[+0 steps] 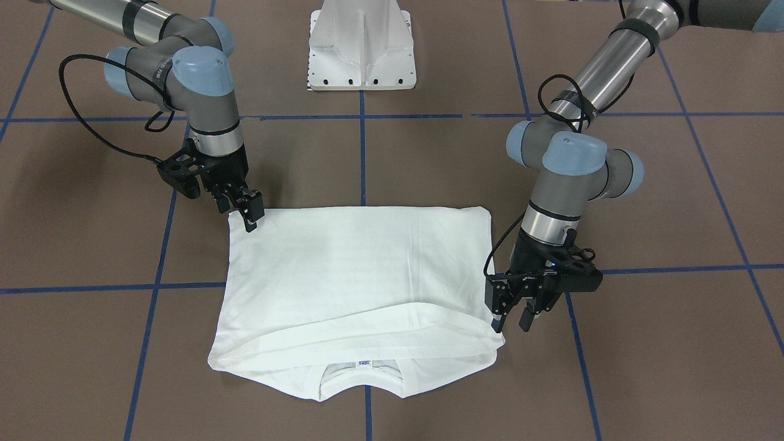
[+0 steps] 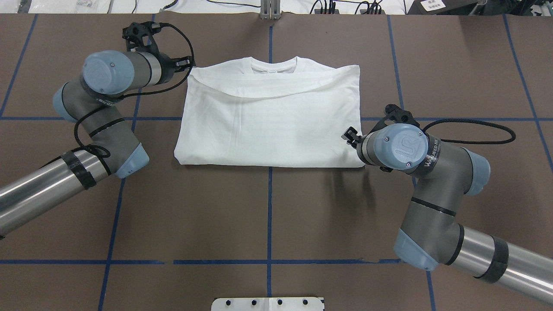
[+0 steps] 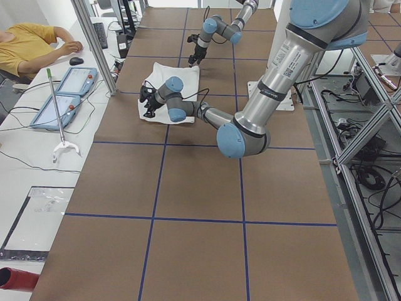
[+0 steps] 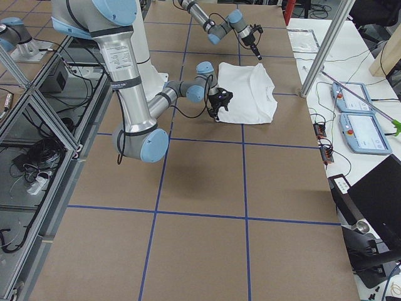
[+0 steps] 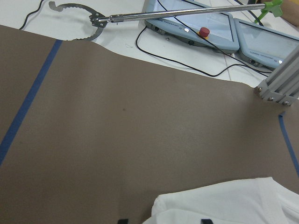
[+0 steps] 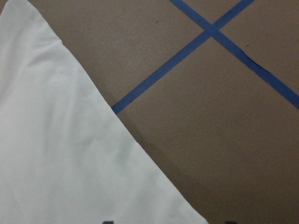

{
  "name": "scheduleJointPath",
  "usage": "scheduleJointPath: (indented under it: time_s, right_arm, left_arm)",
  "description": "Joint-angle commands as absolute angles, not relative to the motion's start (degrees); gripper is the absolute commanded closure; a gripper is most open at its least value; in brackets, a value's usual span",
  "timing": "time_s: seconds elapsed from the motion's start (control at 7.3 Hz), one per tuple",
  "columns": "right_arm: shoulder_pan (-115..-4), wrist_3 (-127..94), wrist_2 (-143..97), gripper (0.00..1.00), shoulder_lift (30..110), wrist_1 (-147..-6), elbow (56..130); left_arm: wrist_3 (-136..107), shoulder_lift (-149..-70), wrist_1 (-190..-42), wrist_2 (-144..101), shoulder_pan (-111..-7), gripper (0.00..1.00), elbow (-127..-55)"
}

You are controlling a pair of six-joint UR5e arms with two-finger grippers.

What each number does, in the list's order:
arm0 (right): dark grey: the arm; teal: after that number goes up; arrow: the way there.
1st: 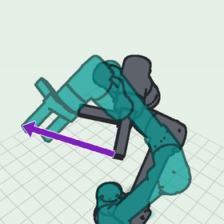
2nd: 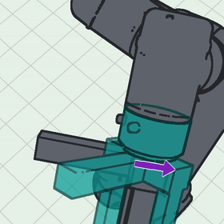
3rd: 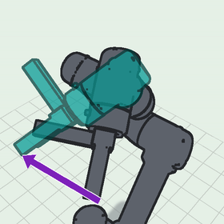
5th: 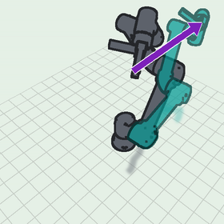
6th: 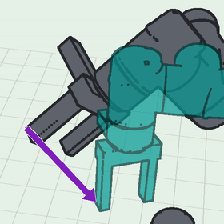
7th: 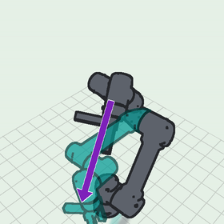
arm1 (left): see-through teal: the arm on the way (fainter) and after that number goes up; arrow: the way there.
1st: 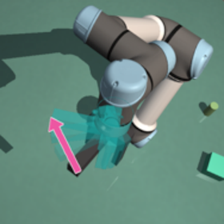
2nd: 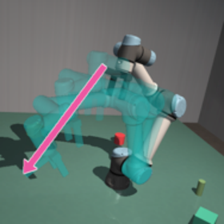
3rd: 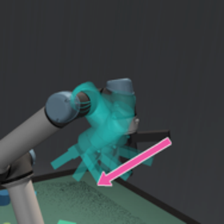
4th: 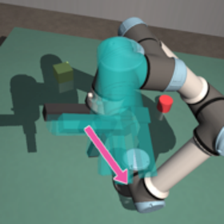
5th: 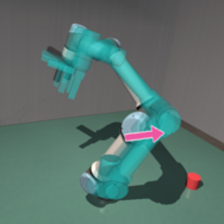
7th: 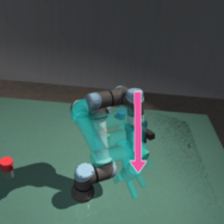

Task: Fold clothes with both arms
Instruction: 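Move the right gripper to the folded shirt's corner nearest the robot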

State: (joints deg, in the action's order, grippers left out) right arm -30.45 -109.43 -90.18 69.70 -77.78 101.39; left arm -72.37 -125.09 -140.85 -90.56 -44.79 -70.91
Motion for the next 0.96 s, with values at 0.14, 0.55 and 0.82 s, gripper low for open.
scheduleJointPath:
  time_s: [0.14,0.55,0.82]
  right_arm:
    - [-29.5,-115.9,-90.4,0.19,70.0,-77.8,101.3]
    - [-29.0,-116.5,-90.4,0.48,70.3,-77.9,101.5]
    - [-28.7,-116.7,-90.6,1.0,70.7,-77.9,101.8]
  left_arm:
    - [-72.3,-125.1,-140.9,-90.6,-44.7,0.4,-70.9]
    - [-72.5,-125.3,-140.5,-90.5,-44.7,0.4,-71.5]
    - [-72.5,-125.2,-140.2,-90.6,-44.8,0.4,-72.4]
